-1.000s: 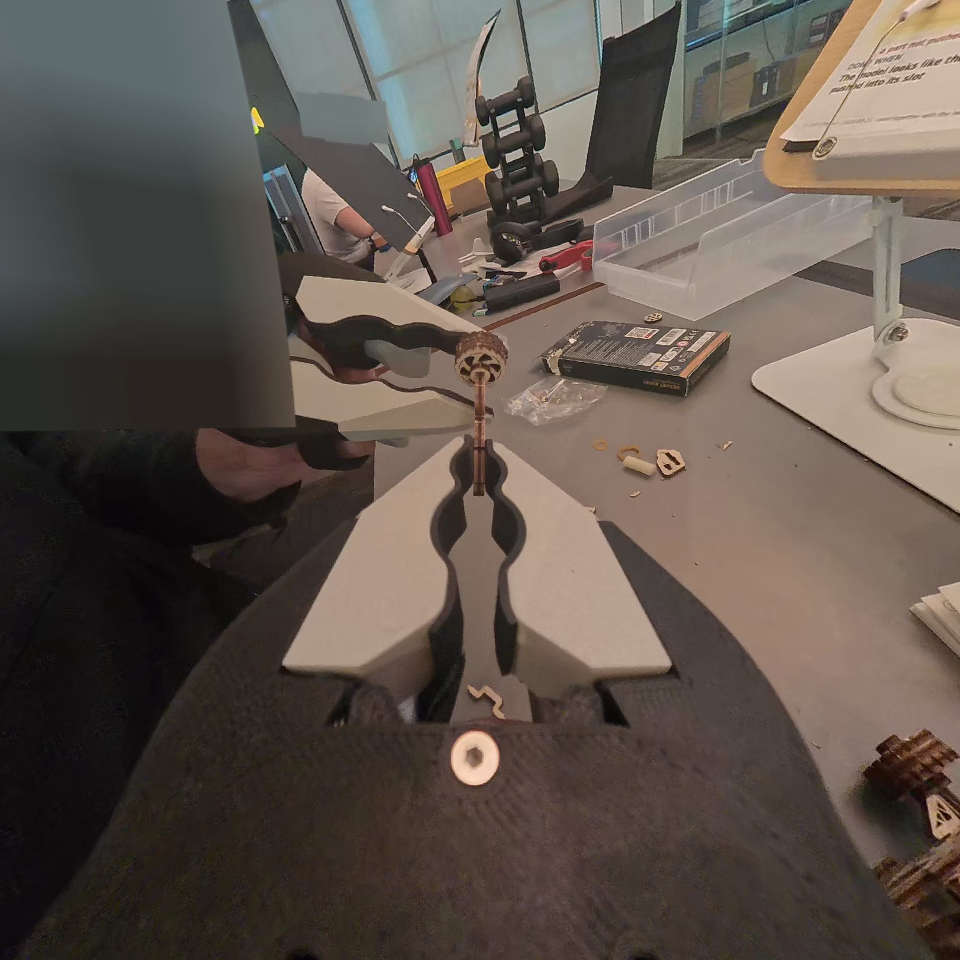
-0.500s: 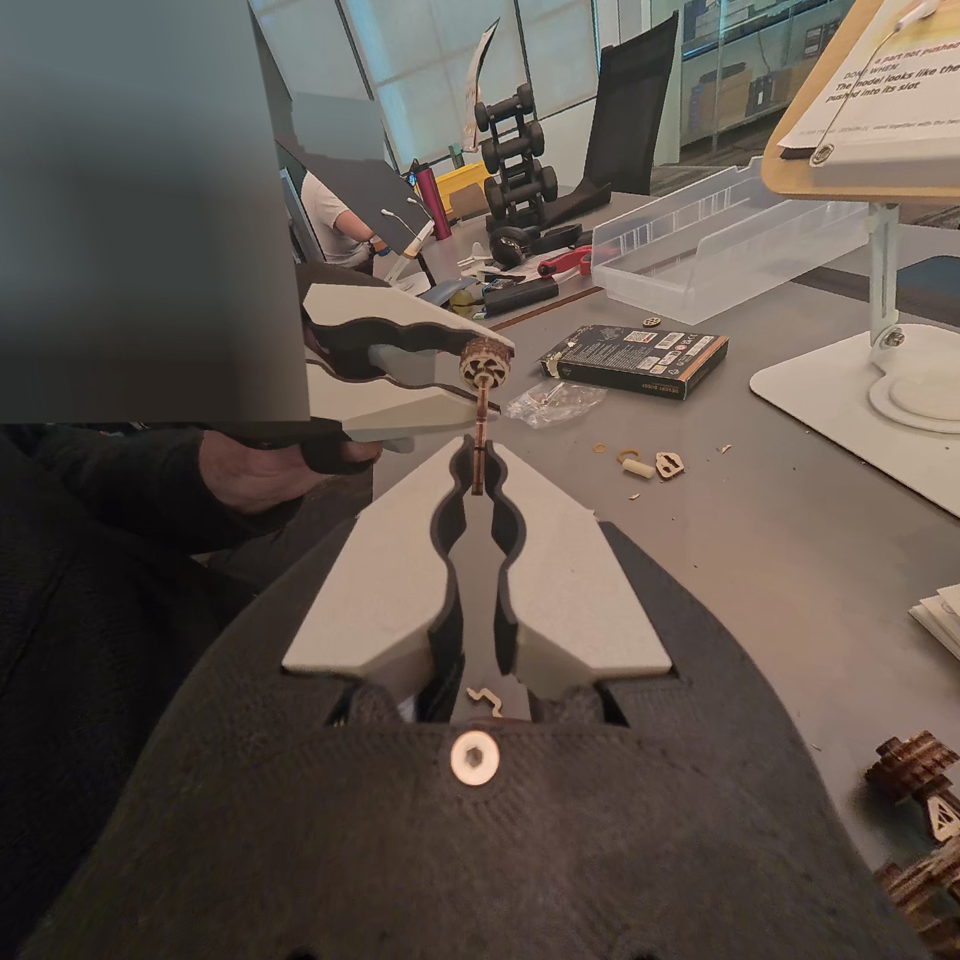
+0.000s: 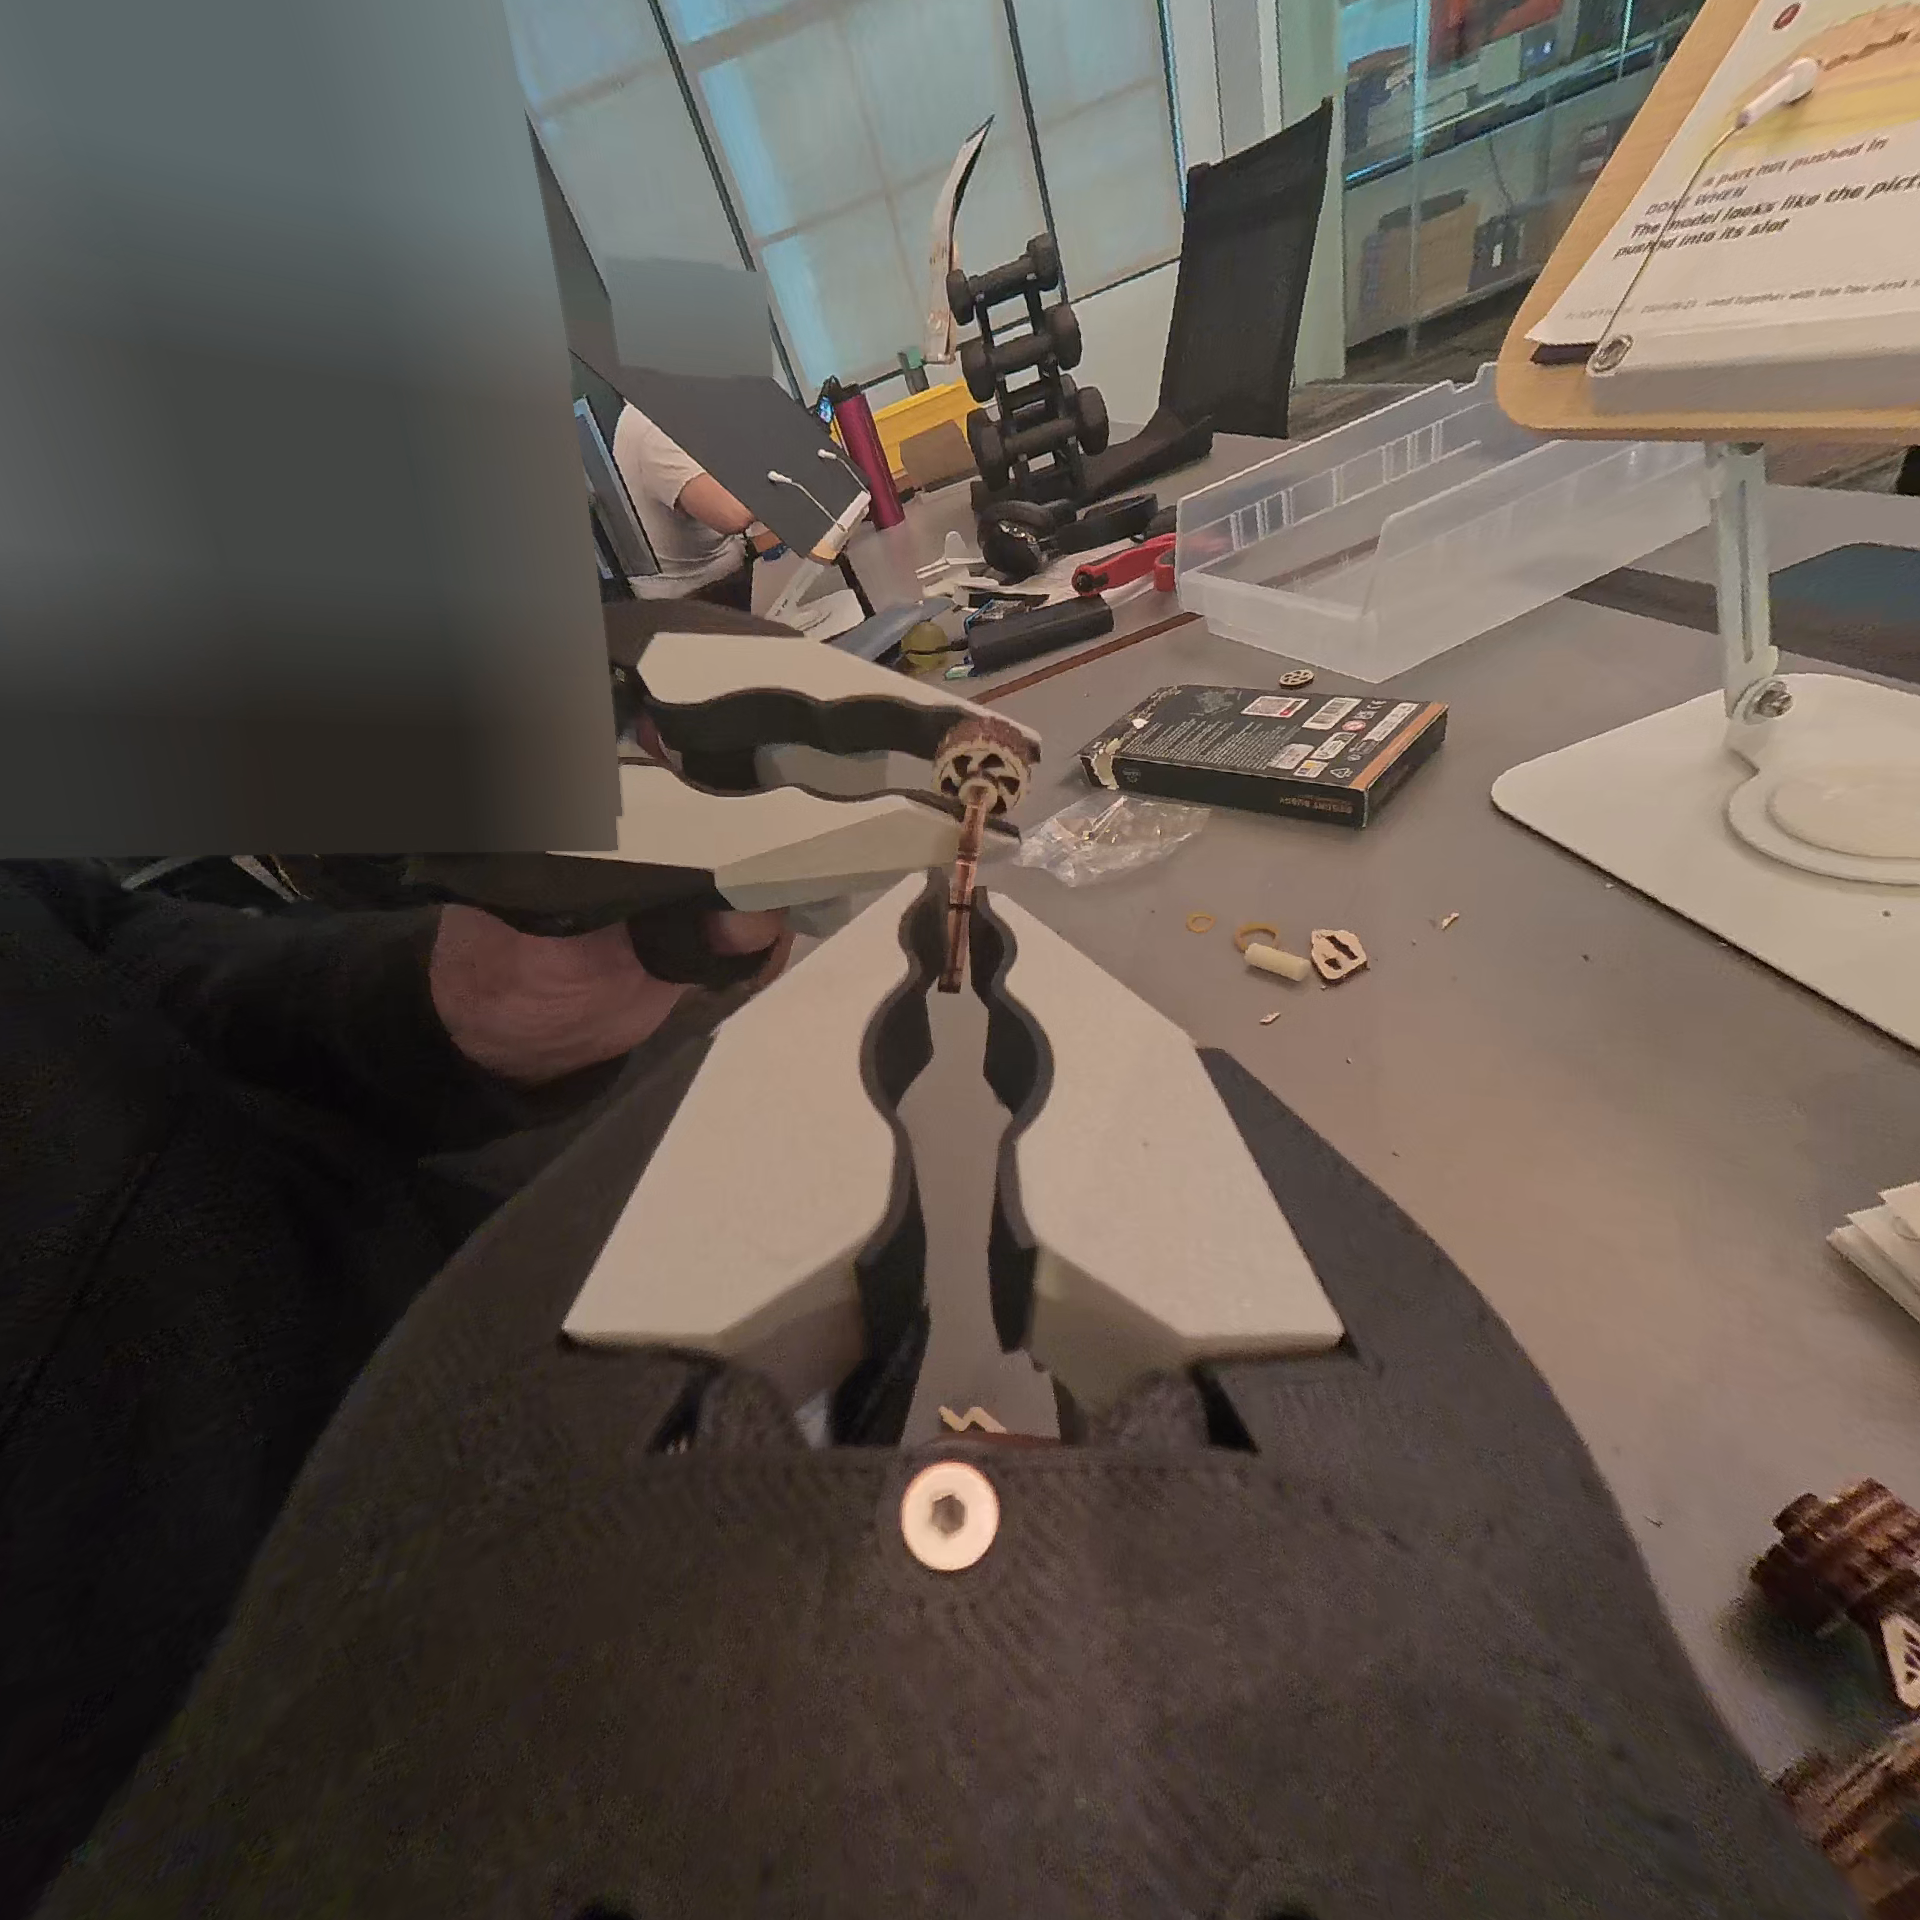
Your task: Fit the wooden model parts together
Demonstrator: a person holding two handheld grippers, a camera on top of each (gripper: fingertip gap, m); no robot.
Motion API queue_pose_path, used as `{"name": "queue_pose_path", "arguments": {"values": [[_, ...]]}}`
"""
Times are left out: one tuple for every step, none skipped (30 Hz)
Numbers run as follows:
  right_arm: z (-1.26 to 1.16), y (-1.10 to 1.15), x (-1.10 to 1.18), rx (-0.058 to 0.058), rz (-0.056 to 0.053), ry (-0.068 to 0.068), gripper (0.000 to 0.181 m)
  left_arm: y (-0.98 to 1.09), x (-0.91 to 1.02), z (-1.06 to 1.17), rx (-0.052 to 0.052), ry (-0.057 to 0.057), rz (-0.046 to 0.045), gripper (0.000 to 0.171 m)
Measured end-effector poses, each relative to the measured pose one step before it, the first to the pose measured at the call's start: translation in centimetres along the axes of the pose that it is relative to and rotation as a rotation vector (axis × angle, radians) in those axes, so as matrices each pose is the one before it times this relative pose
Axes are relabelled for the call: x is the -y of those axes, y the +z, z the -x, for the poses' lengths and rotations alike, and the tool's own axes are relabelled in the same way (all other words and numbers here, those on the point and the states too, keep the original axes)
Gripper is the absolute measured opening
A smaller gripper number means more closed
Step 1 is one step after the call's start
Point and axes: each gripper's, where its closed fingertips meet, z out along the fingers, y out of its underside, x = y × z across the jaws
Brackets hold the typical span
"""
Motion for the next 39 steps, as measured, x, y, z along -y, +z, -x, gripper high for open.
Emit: {"name": "queue_pose_path", "arguments": {"values": [[0.006, -0.006, 0.015, 0.0004, -0.0018, 0.0010, 0.000, 0.015, -0.085, -0.045, -0.0032, -0.0162, -0.00329, 0.020], [-0.030, 0.018, 0.012, -0.0039, -0.0047, -0.0012, 0.000, 0.018, -0.036, 0.001, -0.0003, -0.0218, -0.00284, 0.020], [-0.026, 0.056, 0.031, -0.0049, -0.0065, -0.0020, 0.000, 0.025, 0.056, 0.077, 0.0022, -0.0209, -0.00283, 0.020], [-0.009, 0.062, 0.083, -0.0081, -0.0067, -0.0096, 0.001, 0.001, 0.177, 0.125, 0.0047, -0.0266, -0.00888, 0.020], [-0.022, 0.063, 0.176, -0.0077, -0.0084, -0.0045, 0.001, -0.007, 0.196, 0.149, 0.0137, -0.0180, -0.01102, 0.020], [-0.093, 0.040, 0.152, -0.0047, -0.0068, -0.0017, 0.001, 0.054, 0.162, 0.108, 0.0053, -0.0270, -0.00881, 0.020], [-0.133, 0.049, 0.114, -0.0035, -0.0065, 0.0037, 0.000, 0.117, 0.039, 0.073, -0.0142, -0.0492, -0.00680, 0.021], [-0.137, 0.055, 0.066, -0.0070, -0.0039, -0.0010, 0.000, 0.090, -0.029, 0.067, -0.0138, -0.0329, -0.00721, 0.021], [-0.012, 0.046, 0.104, -0.0014, -0.0070, -0.0006, 0.000, -0.049, 0.121, 0.086, -0.0020, 0.0109, -0.01167, 0.022], [0.105, -0.031, 0.198, 0.0080, -0.0113, 0.0010, 0.001, -0.164, 0.371, -0.026, -0.0112, 0.0004, -0.01712, 0.022], [-0.006, -0.095, 0.245, 0.0024, -0.0095, 0.0008, 0.001, -0.045, 0.219, -0.158, -0.0215, -0.0176, -0.00598, 0.023], [-0.094, -0.043, 0.014, -0.0043, 0.0047, -0.0064, 0.001, 0.072, -0.095, -0.112, -0.0171, -0.0155, 0.00892, 0.025], [-0.103, -0.045, -0.009, -0.0050, -0.0008, -0.0036, 0.001, 0.030, -0.104, -0.007, -0.0098, -0.0145, 0.00861, 0.024], [0.081, 0.009, -0.085, 0.0057, -0.0006, 0.0056, 0.001, -0.073, 0.102, 0.010, -0.0063, -0.0159, -0.00403, 0.023], [0.087, 0.034, -0.056, 0.0023, 0.0010, 0.0022, 0.000, -0.054, 0.020, 0.005, 0.0029, 0.0013, -0.00057, 0.022], [0.051, 0.029, 0.004, -0.0036, 0.0037, -0.0096, 0.000, -0.068, 0.026, 0.047, 0.0117, 0.0198, -0.00302, 0.023], [0.091, 0.006, 0.098, -0.0011, 0.0001, -0.0075, 0.000, -0.074, 0.081, 0.026, 0.0156, 0.0242, -0.00285, 0.023], [0.173, 0.024, 0.039, 0.0040, 0.0000, -0.0010, 0.000, -0.024, 0.049, 0.123, 0.0309, 0.0406, 0.00515, 0.021], [0.099, 0.039, -0.111, 0.0001, 0.0050, -0.0035, 0.001, -0.013, 0.031, 0.224, 0.0374, 0.0582, 0.01332, 0.017], [0.076, 0.004, -0.119, 0.0005, 0.0042, -0.0009, 0.001, -0.027, 0.164, -0.008, 0.0112, 0.0278, 0.00202, 0.017], [0.055, -0.028, -0.026, 0.0020, -0.0006, 0.0033, 0.001, -0.015, 0.064, -0.020, 0.0040, 0.0150, 0.00284, 0.016], [-0.039, -0.047, 0.033, -0.0016, -0.0001, -0.0005, 0.000, 0.016, -0.096, 0.013, 0.0001, 0.0116, 0.00876, 0.016], [-0.042, -0.059, 0.082, -0.0007, 0.0015, -0.0042, 0.000, 0.005, -0.071, -0.025, 0.0002, 0.0049, 0.00383, 0.015], [-0.012, -0.072, 0.103, -0.0010, -0.0008, -0.0041, 0.000, 0.001, -0.112, -0.001, 0.0048, 0.0210, 0.00587, 0.015], [0.028, -0.037, 0.062, 0.0003, 0.0001, -0.0010, 0.000, 0.018, -0.226, 0.040, 0.0073, 0.0241, 0.01382, 0.013], [0.023, 0.031, -0.040, -0.0002, 0.0045, -0.0023, 0.000, 0.078, -0.229, -0.048, -0.0023, 0.0028, 0.01229, 0.013], [-0.041, 0.015, -0.069, -0.0013, 0.0051, -0.0035, 0.000, 0.029, -0.119, -0.031, -0.0048, -0.0045, 0.00035, 0.013], [-0.042, -0.004, -0.024, 0.0014, -0.0013, 0.0024, 0.000, -0.025, 0.014, -0.007, -0.0014, 0.0028, -0.00502, 0.013], [-0.054, -0.023, -0.015, 0.0016, -0.0024, 0.0030, 0.000, -0.064, 0.109, 0.022, 0.0007, 0.0067, -0.00208, 0.013], [-0.056, -0.018, -0.019, 0.0003, -0.0011, 0.0012, 0.000, -0.058, 0.112, 0.000, -0.0079, -0.0007, 0.00053, 0.014], [0.042, 0.010, 0.063, 0.0020, -0.0033, 0.0002, 0.000, -0.105, 0.164, 0.052, -0.0088, -0.0014, -0.00851, 0.014], [0.051, 0.026, 0.079, -0.0016, -0.0022, -0.0024, 0.000, -0.111, 0.134, 0.025, -0.0085, -0.0090, -0.00926, 0.015], [0.020, 0.023, 0.057, -0.0011, -0.0007, -0.0036, 0.000, -0.066, 0.104, -0.058, -0.0099, -0.0113, -0.00612, 0.016], [-0.027, 0.010, -0.005, -0.0010, -0.0006, 0.0016, 0.000, 0.031, -0.088, 0.028, -0.0012, -0.0043, 0.00752, 0.015], [0.024, 0.037, -0.040, 0.0021, -0.0005, 0.0015, 0.000, -0.027, 0.054, 0.058, 0.0045, 0.0004, 0.00058, 0.015], [0.024, 0.056, -0.028, 0.0005, 0.0005, 0.0013, 0.000, 0.001, 0.065, 0.040, 0.0115, 0.0037, 0.00046, 0.015], [-0.006, 0.033, -0.006, -0.0020, 0.0012, -0.0033, 0.000, 0.001, 0.062, 0.045, 0.0116, 0.0097, 0.00275, 0.015], [-0.005, -0.006, 0.049, 0.0000, -0.0005, -0.0004, 0.000, -0.014, 0.026, 0.029, 0.0033, 0.0032, 0.00140, 0.015], [0.004, -0.030, 0.051, -0.0005, -0.0017, 0.0002, 0.000, 0.006, 0.043, -0.004, -0.0023, -0.0058, -0.00269, 0.015]]}}
